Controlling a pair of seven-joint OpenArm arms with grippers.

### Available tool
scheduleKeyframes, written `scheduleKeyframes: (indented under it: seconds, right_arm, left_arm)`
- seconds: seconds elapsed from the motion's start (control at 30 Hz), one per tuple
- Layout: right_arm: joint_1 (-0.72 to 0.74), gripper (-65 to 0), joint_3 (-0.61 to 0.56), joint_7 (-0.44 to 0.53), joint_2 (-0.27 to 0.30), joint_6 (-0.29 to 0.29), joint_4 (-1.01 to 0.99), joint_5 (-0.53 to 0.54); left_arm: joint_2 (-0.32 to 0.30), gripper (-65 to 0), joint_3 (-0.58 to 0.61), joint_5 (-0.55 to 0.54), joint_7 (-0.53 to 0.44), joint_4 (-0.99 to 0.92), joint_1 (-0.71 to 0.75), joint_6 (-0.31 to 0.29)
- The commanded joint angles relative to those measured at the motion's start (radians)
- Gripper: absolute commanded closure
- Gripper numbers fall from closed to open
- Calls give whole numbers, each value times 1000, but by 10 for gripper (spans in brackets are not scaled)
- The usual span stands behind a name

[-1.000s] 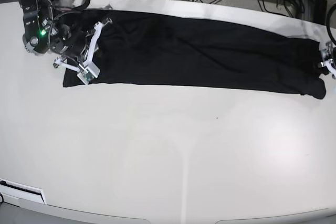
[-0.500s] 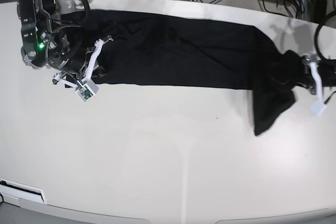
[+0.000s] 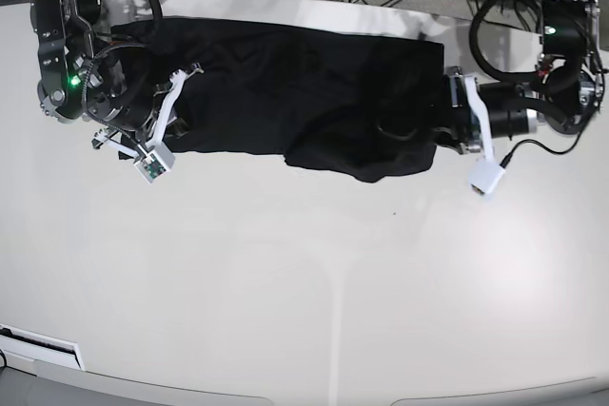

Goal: Layout the t-shirt on the table in an organized manner, then fold the t-shirt properly
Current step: 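Fold the strip end with the left gripper toward the right gripper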

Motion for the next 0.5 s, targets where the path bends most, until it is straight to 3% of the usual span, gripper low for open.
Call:
scheduleKeyframes:
  seconds: [0.0,0.1,0.27,0.37,0.47]
  right_arm:
    - [13,0,5,15,8,10,14,12]
    - [13,0,5,15,9,16,14,14]
    - [16,0,5,14,9,16,14,14]
    - [31,-4,5,13,9,4,14,14]
    - [56,-121,5,-4,9,-43,15,14]
  left_arm:
    - [-3,0,4,-33,-21,10,-14,-5]
    - [11,0,49,-33,-20,9,-14,-5]
    - [11,-332,125,-35,-21,9,-15,-5]
    - [11,-351,137,-49,-21,9,-15,-5]
    - [11,-319,136,-63,-58,9,-15,-5]
